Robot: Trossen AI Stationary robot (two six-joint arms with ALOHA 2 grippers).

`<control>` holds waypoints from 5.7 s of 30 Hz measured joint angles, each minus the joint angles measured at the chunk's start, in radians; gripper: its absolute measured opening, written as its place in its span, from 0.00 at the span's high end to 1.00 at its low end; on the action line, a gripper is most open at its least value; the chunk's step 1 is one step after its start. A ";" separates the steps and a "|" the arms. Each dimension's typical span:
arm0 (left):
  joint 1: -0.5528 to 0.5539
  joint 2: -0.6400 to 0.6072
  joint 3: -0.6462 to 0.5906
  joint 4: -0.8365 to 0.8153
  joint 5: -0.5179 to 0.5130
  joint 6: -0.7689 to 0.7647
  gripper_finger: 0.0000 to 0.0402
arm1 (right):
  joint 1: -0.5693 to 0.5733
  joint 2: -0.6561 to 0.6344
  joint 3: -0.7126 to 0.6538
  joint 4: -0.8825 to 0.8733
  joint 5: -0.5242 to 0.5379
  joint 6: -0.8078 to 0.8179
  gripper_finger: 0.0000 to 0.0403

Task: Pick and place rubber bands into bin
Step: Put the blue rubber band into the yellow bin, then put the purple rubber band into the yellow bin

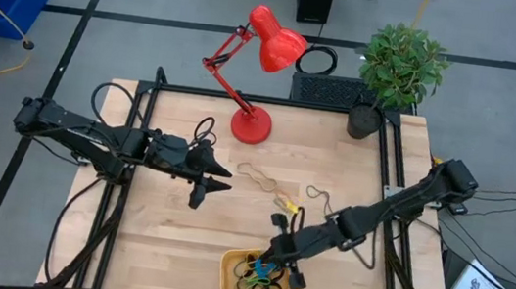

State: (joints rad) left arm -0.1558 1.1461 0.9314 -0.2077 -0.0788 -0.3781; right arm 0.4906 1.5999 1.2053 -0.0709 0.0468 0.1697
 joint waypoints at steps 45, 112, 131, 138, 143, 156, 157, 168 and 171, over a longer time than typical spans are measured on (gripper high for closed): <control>0.000 0.000 0.000 -0.007 0.000 0.008 0.56 | -0.081 -0.072 -0.001 -0.220 0.008 0.073 0.53; 0.000 0.000 0.000 -0.004 -0.001 0.173 0.56 | -0.466 -0.208 -0.620 -0.423 0.092 0.606 0.86; 0.000 0.000 0.000 -0.005 -0.001 0.128 0.56 | -0.442 -0.413 -0.624 -0.324 0.158 0.604 1.00; 0.000 0.000 0.000 -0.004 -0.001 0.128 0.56 | -0.423 -0.577 -0.625 -0.126 0.155 0.526 1.00; 0.000 0.000 0.000 -0.004 -0.001 0.126 0.56 | -0.367 -0.641 -0.624 0.205 0.159 0.385 1.00; 0.000 0.000 0.000 0.001 -0.001 0.127 0.56 | -0.194 -0.587 -0.491 0.661 0.090 0.053 1.00; 0.000 0.000 0.000 0.001 -0.001 0.127 0.56 | -0.179 -0.576 -0.454 0.597 0.082 0.032 1.00; 0.000 0.000 0.000 0.003 -0.001 0.111 0.56 | -0.046 -0.329 -0.126 0.007 0.079 0.013 1.00; 0.000 0.000 0.000 0.003 -0.001 0.104 0.56 | -0.021 -0.262 -0.126 0.004 0.079 0.039 1.00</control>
State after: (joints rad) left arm -0.1562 1.1458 0.9314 -0.2044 -0.0799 -0.2744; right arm 0.4691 1.3374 1.0798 -0.0666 0.1257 0.2089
